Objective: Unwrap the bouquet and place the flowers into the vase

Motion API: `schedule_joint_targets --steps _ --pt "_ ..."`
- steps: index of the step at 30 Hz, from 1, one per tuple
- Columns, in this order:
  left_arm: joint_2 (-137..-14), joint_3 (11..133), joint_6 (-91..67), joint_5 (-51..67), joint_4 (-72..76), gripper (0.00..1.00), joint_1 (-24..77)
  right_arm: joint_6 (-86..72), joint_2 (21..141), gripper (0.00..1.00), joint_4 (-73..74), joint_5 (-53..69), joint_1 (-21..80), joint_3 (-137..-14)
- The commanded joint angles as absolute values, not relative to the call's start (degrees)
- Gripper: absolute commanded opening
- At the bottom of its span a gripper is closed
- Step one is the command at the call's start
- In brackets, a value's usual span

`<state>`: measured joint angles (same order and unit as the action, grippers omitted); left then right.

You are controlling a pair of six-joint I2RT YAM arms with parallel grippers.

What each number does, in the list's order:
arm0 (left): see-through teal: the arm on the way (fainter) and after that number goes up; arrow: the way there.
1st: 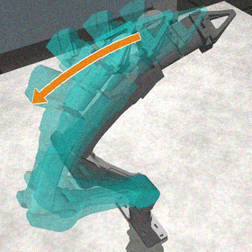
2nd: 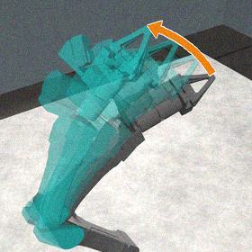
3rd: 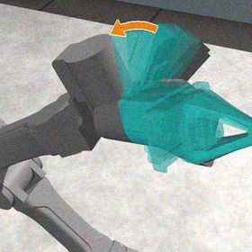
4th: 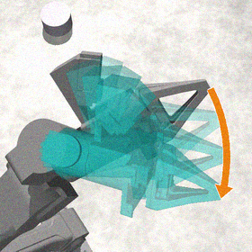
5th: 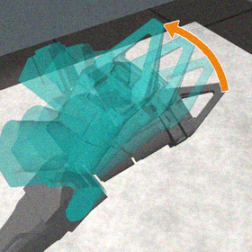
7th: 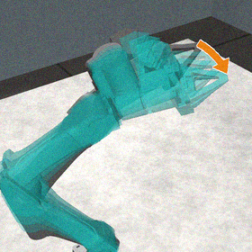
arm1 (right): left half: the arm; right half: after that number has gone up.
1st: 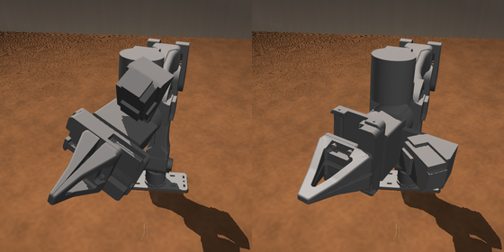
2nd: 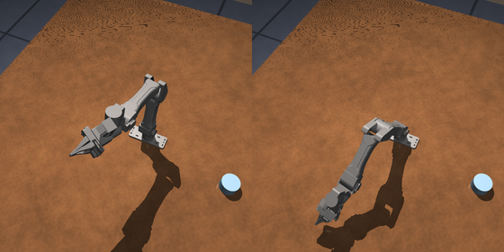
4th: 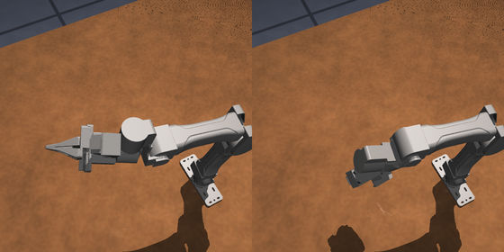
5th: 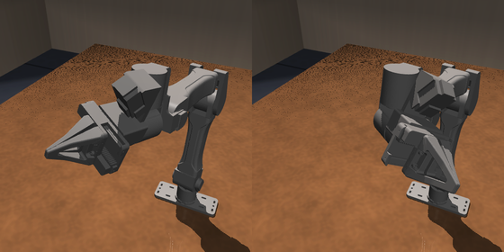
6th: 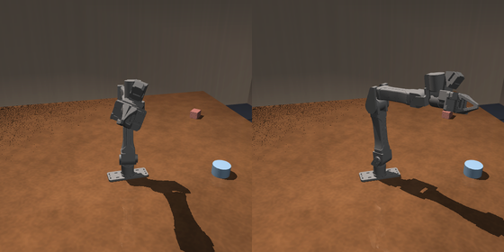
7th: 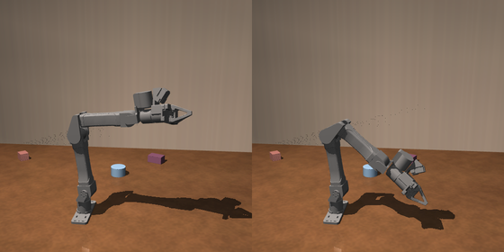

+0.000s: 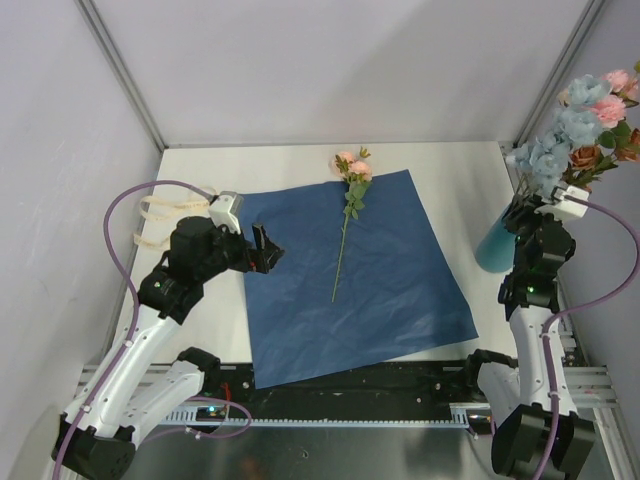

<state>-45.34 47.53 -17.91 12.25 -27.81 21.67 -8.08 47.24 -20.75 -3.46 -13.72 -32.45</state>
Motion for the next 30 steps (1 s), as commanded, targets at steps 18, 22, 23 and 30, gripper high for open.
schedule_joint_targets --steps 18,22,23,30 --pt "-44.6 47.6 -16.7 13.25 -27.33 0.99 21.03 -31.02 41.18 0.49 17.84 -8.81 4.63 -49.29" --pt "-44.45 47.56 -16.7 13.04 -27.27 0.99 21.01 -31.79 46.54 0.49 14.41 -15.93 16.5 -48.42" --pt "-44.42 47.55 -16.7 12.89 -27.3 0.99 21.05 -31.89 48.32 0.49 12.7 -17.1 18.8 -48.16" --pt "-44.28 47.54 -16.68 12.41 -27.28 0.99 21.01 -34.28 68.1 0.49 0.02 -20.43 31.39 -49.5"
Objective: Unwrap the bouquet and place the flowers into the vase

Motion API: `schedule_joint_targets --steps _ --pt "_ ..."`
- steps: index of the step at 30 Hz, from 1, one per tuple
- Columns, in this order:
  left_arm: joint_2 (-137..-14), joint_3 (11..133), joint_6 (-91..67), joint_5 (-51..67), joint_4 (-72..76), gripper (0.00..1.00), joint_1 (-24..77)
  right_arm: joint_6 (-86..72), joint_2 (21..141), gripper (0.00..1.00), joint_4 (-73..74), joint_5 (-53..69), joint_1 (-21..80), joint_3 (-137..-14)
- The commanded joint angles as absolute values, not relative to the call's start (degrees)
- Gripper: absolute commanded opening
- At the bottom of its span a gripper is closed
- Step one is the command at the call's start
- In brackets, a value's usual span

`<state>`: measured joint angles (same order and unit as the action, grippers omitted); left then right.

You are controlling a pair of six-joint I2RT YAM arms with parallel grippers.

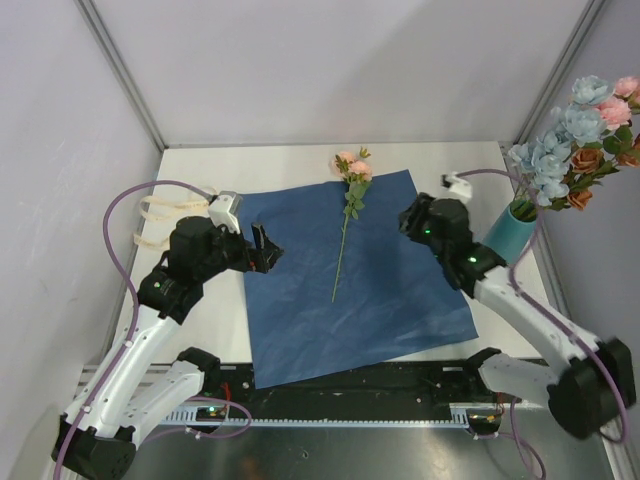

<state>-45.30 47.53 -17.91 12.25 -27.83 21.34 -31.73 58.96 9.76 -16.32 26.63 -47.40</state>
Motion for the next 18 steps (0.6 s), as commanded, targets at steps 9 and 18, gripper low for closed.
schedule_joint_targets --steps 9,18 --pt "-43.06 47.55 -16.65 12.61 -27.29 0.99 21.01 -35.49 93.01 0.52 -1.33 -23.54 36.55 -63.13" --pt "-43.45 47.58 -16.85 13.5 -27.3 0.99 20.96 -38.22 106.47 0.52 -0.8 -22.15 37.68 -70.37"
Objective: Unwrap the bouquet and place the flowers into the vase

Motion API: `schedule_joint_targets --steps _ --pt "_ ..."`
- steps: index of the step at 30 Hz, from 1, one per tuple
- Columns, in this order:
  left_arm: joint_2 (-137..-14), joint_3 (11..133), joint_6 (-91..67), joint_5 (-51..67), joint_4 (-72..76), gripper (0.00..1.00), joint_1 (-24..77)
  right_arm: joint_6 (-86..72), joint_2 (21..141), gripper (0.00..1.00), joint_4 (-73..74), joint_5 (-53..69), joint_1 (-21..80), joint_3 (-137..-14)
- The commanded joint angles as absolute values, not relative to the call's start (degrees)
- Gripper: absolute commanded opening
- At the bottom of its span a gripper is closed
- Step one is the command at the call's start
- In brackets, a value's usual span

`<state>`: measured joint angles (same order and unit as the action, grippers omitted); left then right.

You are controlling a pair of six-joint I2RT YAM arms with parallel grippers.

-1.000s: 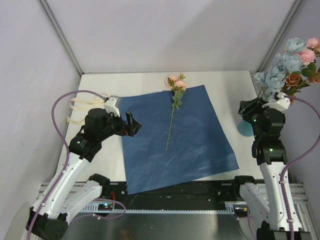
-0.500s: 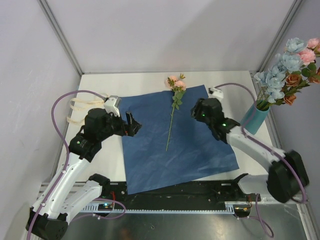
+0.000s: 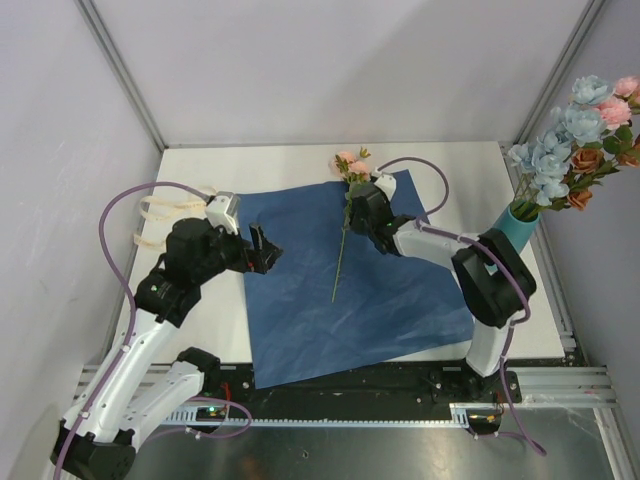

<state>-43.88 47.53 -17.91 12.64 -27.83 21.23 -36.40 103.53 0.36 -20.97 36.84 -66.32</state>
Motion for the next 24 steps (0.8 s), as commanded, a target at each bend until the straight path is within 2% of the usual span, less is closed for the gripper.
schedule_joint_targets --steps 1,16,24 --pt "-43.26 47.57 -16.86 13.21 -27.27 0.99 20.99 -38.31 107.38 0.52 -0.53 -22.32 37.78 -71.27" --pt "-43.15 47.5 -17.05 13.58 -27.33 0.99 20.98 -40.54 118.14 0.46 6.19 -25.41 38.14 -82.23" --pt "-43.14 47.51 -17.05 13.4 -27.31 0.99 20.97 -40.92 124.81 0.46 16.11 -26.41 38.4 -92.22"
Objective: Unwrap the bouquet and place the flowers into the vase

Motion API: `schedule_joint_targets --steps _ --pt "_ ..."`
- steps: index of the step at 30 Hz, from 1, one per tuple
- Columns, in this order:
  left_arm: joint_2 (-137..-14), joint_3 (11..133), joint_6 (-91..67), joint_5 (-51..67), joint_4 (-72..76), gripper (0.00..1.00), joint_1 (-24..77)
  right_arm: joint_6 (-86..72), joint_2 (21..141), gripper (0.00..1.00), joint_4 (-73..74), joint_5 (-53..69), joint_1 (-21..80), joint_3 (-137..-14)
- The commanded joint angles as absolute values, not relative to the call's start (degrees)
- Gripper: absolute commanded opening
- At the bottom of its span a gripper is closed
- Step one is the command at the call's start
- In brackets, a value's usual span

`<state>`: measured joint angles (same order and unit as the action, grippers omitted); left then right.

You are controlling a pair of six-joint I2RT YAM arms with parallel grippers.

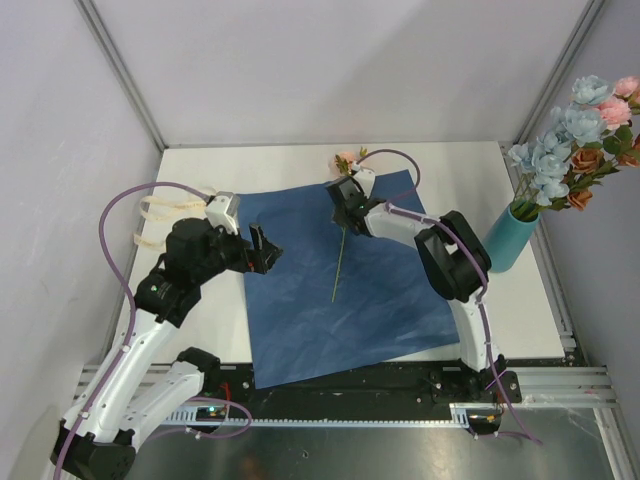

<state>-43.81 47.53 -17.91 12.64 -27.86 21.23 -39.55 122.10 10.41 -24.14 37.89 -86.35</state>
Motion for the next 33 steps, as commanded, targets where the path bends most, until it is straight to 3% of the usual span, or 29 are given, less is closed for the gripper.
schedule_joint_targets --steps 1,13,18,25,33 --pt "-43.11 47.53 -17.05 13.43 -27.32 0.99 20.99 -40.81 125.47 0.45 16.84 -26.43 38.45 -93.09" --pt "-43.4 47.56 -16.98 13.38 -27.26 0.98 20.88 -40.4 126.51 0.22 18.31 -27.25 38.31 -93.87" --pt "-43.36 47.45 -17.05 12.87 -27.33 0.98 20.83 -40.34 126.84 0.17 17.84 -26.67 37.85 -93.71" --pt "-43.62 47.45 -17.05 12.97 -27.29 0.98 20.83 -38.38 126.3 0.02 15.93 -26.35 37.95 -93.7" --pt "-43.48 47.46 -16.96 12.87 -27.26 0.98 20.87 -36.1 120.11 0.0 13.25 -28.55 38.39 -91.97"
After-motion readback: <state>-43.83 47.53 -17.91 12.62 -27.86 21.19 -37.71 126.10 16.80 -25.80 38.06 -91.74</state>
